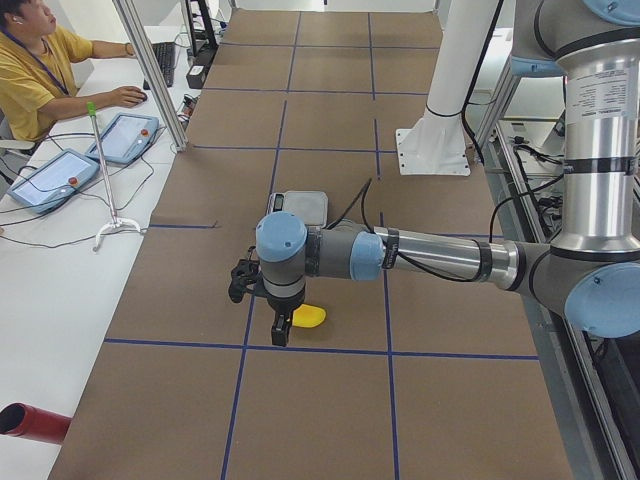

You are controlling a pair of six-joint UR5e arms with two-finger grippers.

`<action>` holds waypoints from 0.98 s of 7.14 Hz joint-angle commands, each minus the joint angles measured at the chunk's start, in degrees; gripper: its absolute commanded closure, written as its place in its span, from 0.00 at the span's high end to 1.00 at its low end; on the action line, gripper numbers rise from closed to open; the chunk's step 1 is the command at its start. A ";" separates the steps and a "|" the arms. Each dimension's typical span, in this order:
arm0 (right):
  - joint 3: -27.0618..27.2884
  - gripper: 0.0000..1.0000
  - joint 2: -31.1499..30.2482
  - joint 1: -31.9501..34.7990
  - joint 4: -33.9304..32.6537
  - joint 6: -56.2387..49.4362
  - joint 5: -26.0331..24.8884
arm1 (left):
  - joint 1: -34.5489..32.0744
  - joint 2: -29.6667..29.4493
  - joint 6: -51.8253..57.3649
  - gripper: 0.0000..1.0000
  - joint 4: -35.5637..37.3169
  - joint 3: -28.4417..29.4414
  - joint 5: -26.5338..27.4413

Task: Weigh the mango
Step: 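Move the left gripper down toward the yellow mango beside the scale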

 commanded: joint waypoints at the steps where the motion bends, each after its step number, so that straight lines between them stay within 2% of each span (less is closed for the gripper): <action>1: -0.09 1.00 0.00 0.00 0.00 0.00 0.00 | 0.39 0.14 0.88 1.00 -0.18 -0.34 -0.01; 4: 0.00 1.00 0.00 0.00 0.00 0.00 0.00 | 0.48 0.57 0.98 1.00 -1.32 0.27 -0.44; 5: 0.00 1.00 0.00 0.00 0.00 0.00 0.00 | 0.40 0.66 -0.24 1.00 -1.50 -0.51 -3.06; 7: 0.00 1.00 0.00 0.00 0.00 0.00 0.00 | 0.92 0.84 -1.64 1.00 -10.51 2.63 -5.28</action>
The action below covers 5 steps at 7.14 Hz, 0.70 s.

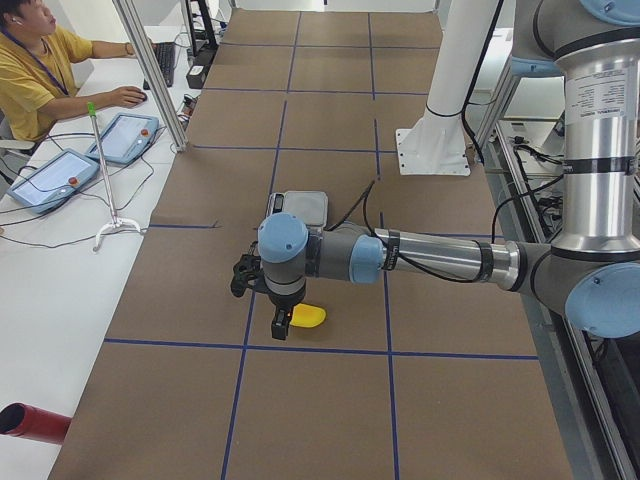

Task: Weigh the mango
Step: 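Move the left gripper down toward the yellow mango beside the scale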

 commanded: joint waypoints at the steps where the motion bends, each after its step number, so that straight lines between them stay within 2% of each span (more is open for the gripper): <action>1: 0.00 1.00 0.00 0.00 0.00 0.00 0.00 | 2.96 0.08 -3.44 1.00 -6.46 4.66 -1.14; 2: 0.00 1.00 0.00 0.00 0.00 0.00 0.00 | 8.82 0.16 -9.90 1.00 -11.52 5.48 0.16; 3: 0.00 1.00 0.00 0.00 0.00 0.00 0.00 | 13.05 0.16 -18.76 1.00 -17.32 6.27 4.35; 4: 0.00 1.00 0.00 0.00 0.00 0.00 0.00 | 17.62 0.34 -27.46 1.00 -22.33 6.62 5.09; 5: 0.00 1.00 0.00 0.00 0.00 0.00 0.00 | 22.63 0.34 -32.07 1.00 -25.86 6.98 8.58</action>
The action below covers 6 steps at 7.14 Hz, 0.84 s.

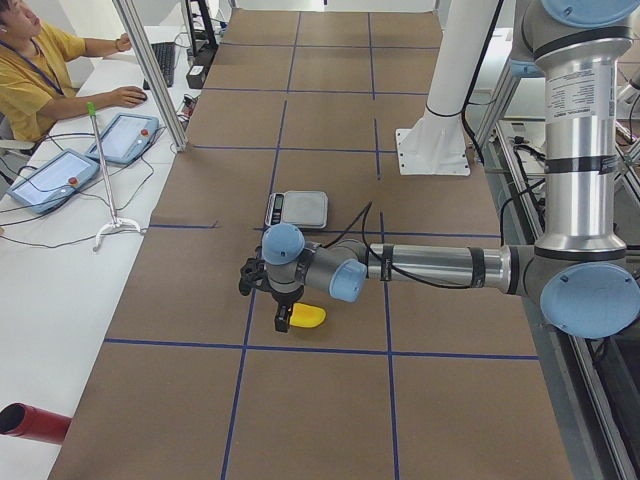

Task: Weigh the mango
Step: 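Move the left gripper down toward the yellow mango beside the scale, then close the left gripper around the yellow mango and lift it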

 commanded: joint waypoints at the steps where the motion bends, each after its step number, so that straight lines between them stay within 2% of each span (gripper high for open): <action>1: 0.00 1.00 0.00 0.00 0.00 0.00 0.00 | 7.99 -0.12 -8.45 1.00 -7.10 3.33 6.30; 5: 0.00 1.00 0.00 0.00 0.00 0.00 0.00 | 11.43 -0.91 -8.37 1.00 -9.57 7.48 6.51; 6: 0.00 1.00 0.00 0.00 0.00 0.00 0.00 | 11.96 -0.91 -8.37 0.83 -10.45 8.53 6.51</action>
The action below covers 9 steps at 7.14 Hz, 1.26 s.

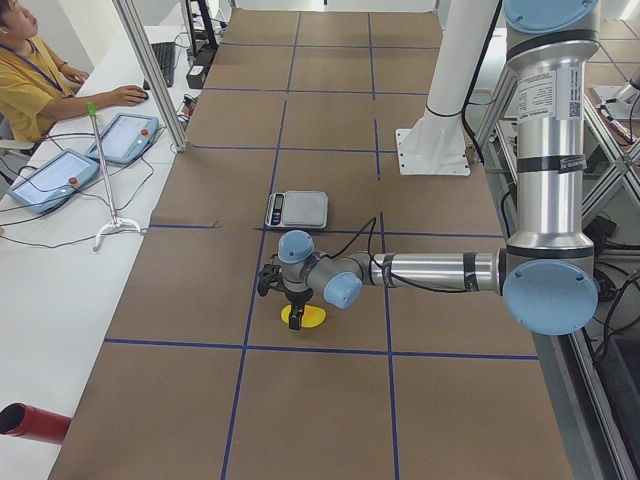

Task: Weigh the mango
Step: 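Close the left gripper around the yellow mango and lift it, then carry the mango with the left gripper over the silver scale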

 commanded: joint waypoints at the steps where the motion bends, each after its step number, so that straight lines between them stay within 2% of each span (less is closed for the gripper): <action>1: 0.00 1.00 0.00 0.00 0.00 0.00 0.00 | 1.11 -0.05 0.02 0.67 -0.94 1.84 0.01; 2: 0.00 1.00 0.00 0.00 0.00 0.00 0.00 | 1.20 -0.05 -0.06 0.18 -1.02 1.58 -0.08; 3: 0.00 1.00 0.00 0.00 0.00 0.00 0.00 | 1.02 0.21 -0.41 0.00 0.19 -3.12 -0.78; 4: 0.00 1.00 0.00 0.00 0.00 0.00 0.00 | 0.93 0.21 -2.24 0.00 6.82 -10.48 -1.31; 5: 0.00 1.00 0.00 0.00 0.00 0.00 0.00 | 1.11 -3.27 -6.26 0.00 14.02 -15.77 -2.53; 6: 0.00 1.00 0.00 0.00 0.00 0.00 0.00 | 1.37 -8.87 -14.22 0.00 16.35 -16.52 -2.80; 7: 0.00 1.00 0.00 0.00 0.00 0.09 0.00 | 7.64 -14.23 -23.44 0.00 16.99 -15.92 -2.72; 8: 0.00 1.00 0.00 0.00 0.00 0.00 0.00 | 11.70 -19.16 -29.10 0.00 18.21 -15.21 -2.54; 9: 0.00 1.00 0.00 0.00 0.00 0.00 0.00 | 12.88 -23.04 -29.85 0.00 22.75 -14.77 -2.11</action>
